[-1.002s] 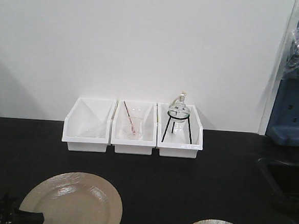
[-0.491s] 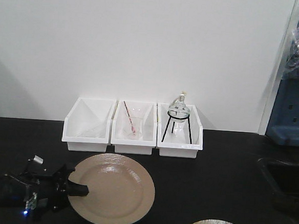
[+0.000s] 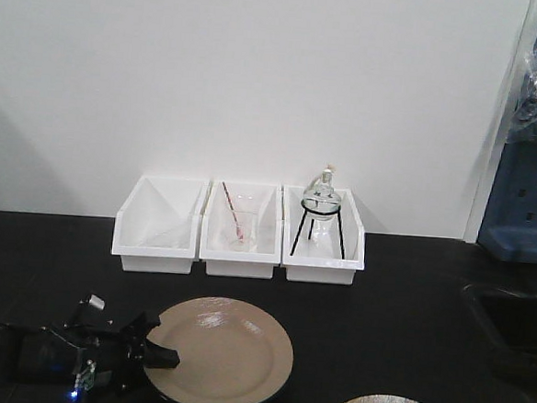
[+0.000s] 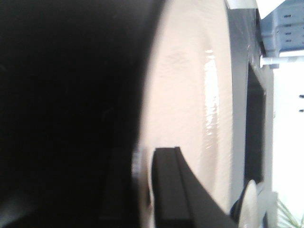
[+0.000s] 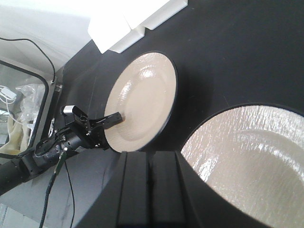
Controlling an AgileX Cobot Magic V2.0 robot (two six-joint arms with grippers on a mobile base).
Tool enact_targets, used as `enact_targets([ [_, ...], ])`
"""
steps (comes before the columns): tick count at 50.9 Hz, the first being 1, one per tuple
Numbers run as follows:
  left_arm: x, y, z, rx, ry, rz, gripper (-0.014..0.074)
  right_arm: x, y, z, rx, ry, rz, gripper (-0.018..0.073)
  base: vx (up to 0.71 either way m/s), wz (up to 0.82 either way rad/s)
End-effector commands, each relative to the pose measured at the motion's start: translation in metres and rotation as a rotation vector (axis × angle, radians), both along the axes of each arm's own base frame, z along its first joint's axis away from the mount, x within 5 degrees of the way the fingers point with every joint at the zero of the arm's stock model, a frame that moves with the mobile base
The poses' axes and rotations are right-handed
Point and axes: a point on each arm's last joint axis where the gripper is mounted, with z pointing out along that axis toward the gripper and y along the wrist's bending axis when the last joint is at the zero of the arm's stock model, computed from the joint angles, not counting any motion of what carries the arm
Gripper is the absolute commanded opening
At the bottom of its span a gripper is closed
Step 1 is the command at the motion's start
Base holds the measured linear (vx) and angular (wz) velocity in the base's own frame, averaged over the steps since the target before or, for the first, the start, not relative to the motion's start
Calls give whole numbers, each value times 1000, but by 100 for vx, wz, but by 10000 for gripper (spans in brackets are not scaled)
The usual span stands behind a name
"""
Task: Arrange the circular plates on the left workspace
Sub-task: 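Slide the gripped plate with the left gripper toward the other plate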
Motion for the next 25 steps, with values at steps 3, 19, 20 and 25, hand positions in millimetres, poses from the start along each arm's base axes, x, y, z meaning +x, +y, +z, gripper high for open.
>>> enact_targets([
  [3, 4, -7, 37, -89, -109, -21, 466, 1, 0, 20, 31, -90, -7, -4, 0, 0],
  [19, -3, 5, 40, -13, -135, -130, 533, 1, 0, 20, 31, -91, -6, -4, 0, 0],
  [20, -4, 6, 40, -10, -135, -139, 532, 1, 0, 20, 31, -91, -6, -4, 0, 0],
  [25, -6, 15, 46, -4, -147, -176, 517, 1, 0, 20, 29, -91, -8, -4, 0, 0],
])
